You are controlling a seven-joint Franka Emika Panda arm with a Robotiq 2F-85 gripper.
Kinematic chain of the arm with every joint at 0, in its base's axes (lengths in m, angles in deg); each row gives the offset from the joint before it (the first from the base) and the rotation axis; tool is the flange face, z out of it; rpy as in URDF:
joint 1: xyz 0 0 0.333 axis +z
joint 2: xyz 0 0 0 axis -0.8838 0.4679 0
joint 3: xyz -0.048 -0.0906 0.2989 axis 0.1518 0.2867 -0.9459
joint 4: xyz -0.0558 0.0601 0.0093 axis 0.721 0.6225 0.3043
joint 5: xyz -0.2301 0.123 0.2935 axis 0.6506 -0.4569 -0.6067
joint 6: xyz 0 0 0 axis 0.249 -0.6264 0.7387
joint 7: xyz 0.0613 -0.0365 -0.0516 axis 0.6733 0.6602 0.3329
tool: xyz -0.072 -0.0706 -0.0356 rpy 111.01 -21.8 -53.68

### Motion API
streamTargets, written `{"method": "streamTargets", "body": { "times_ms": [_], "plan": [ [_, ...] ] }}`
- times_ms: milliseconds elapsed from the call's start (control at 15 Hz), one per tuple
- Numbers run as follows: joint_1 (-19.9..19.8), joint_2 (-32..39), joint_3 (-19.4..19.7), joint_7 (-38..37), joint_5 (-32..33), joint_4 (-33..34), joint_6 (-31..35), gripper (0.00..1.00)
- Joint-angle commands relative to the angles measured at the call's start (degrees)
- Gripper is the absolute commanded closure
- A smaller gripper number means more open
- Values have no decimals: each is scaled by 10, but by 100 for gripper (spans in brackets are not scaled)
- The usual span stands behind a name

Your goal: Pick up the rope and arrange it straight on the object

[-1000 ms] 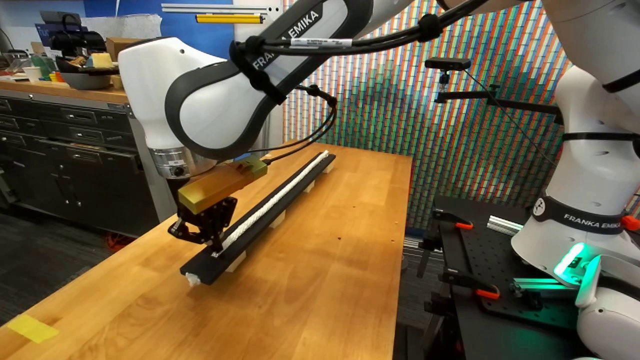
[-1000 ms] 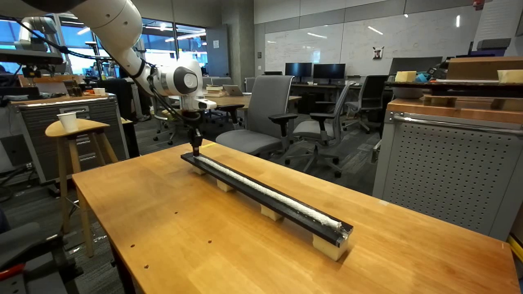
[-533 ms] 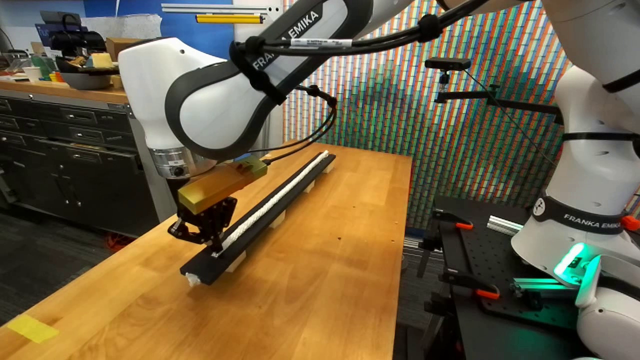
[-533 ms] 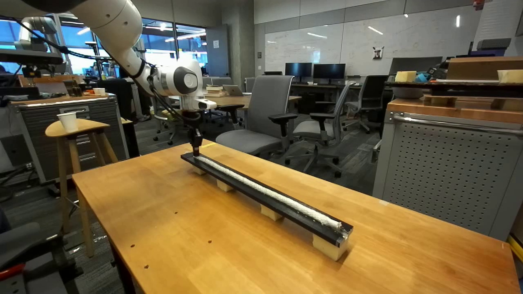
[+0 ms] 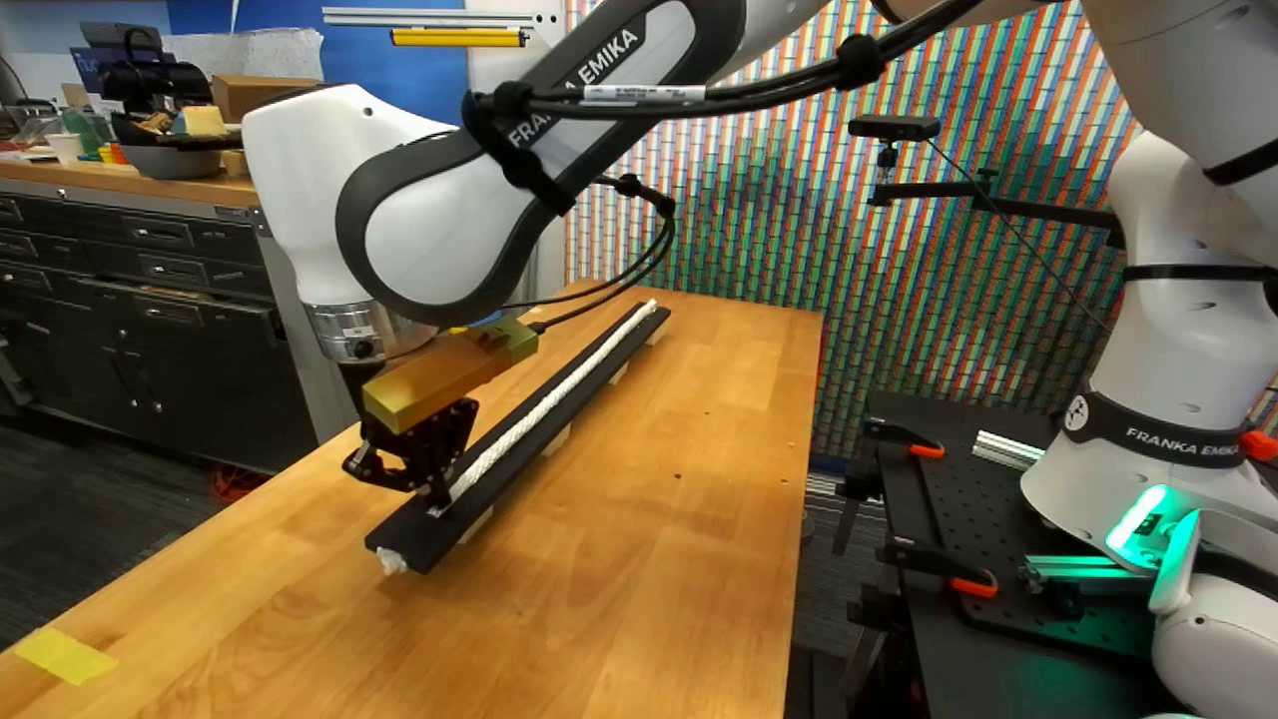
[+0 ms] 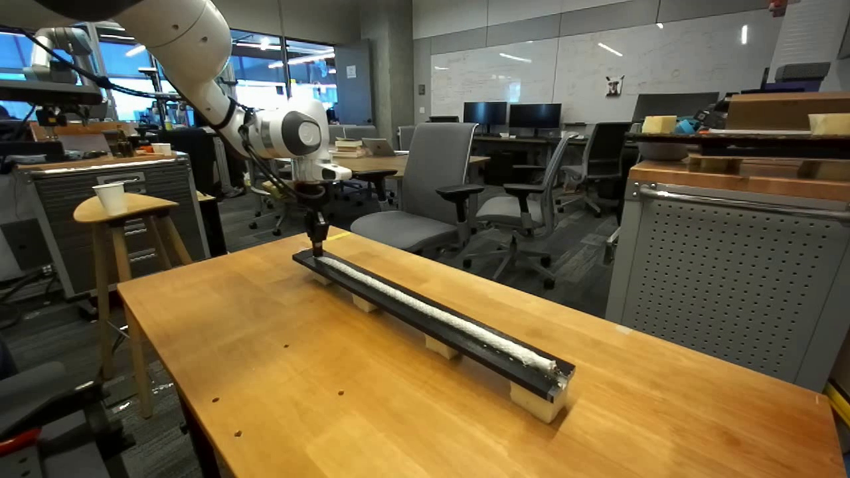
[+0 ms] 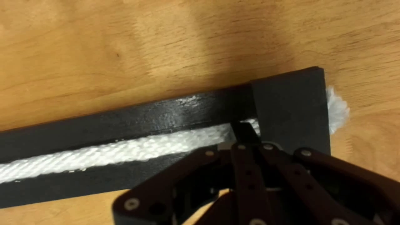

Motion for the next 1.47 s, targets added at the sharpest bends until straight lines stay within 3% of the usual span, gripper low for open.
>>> {"method": "streamTargets", "body": {
  "times_ms": [0,600,1400],
  "plan": [
    [-2,1,5,5,-12,-17,23,100],
    [-14,-14,5,7,-35,-43,50,100],
    [-22,-66,19,-7,-39,-131,117,100]
  ]
}}
